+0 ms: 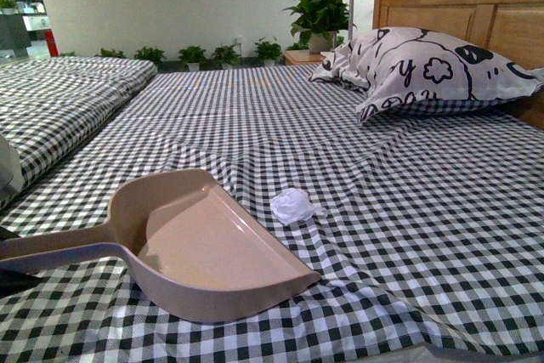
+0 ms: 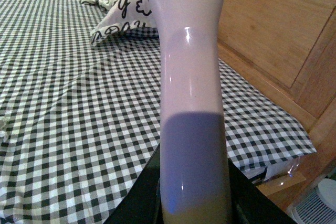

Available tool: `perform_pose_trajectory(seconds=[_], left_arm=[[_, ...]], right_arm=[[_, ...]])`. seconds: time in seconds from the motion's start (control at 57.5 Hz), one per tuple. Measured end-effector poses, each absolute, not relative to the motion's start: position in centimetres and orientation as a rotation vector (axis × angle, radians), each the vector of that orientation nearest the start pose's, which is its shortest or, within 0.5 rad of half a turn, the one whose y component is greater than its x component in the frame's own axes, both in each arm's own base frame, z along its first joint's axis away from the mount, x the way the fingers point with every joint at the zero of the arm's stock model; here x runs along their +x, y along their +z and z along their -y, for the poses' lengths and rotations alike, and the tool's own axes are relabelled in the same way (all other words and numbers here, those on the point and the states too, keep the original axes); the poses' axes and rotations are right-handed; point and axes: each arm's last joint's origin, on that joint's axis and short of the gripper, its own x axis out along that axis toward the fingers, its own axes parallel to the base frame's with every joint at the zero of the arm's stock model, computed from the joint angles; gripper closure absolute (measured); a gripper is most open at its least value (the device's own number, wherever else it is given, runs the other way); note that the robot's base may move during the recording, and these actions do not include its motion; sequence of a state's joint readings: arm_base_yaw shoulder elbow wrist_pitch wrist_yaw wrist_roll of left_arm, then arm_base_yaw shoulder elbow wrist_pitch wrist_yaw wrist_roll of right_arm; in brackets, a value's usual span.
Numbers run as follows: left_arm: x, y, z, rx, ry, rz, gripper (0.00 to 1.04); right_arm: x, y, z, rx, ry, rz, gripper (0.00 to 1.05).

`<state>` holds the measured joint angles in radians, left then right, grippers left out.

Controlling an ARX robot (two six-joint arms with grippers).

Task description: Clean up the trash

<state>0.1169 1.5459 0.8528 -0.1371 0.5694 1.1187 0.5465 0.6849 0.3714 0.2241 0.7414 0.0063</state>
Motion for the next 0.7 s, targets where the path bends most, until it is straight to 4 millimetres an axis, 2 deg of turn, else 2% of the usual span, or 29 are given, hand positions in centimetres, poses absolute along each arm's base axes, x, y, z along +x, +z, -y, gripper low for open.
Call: perform_pose_trajectory(seconds=[0.696], left_arm=[[30.22, 18.1, -2.34, 0.733, -0.805, -0.495, 0.78]], right_arm=[[14.35, 24.39, -6.43, -0.044, -0.19, -0.075, 0.86]])
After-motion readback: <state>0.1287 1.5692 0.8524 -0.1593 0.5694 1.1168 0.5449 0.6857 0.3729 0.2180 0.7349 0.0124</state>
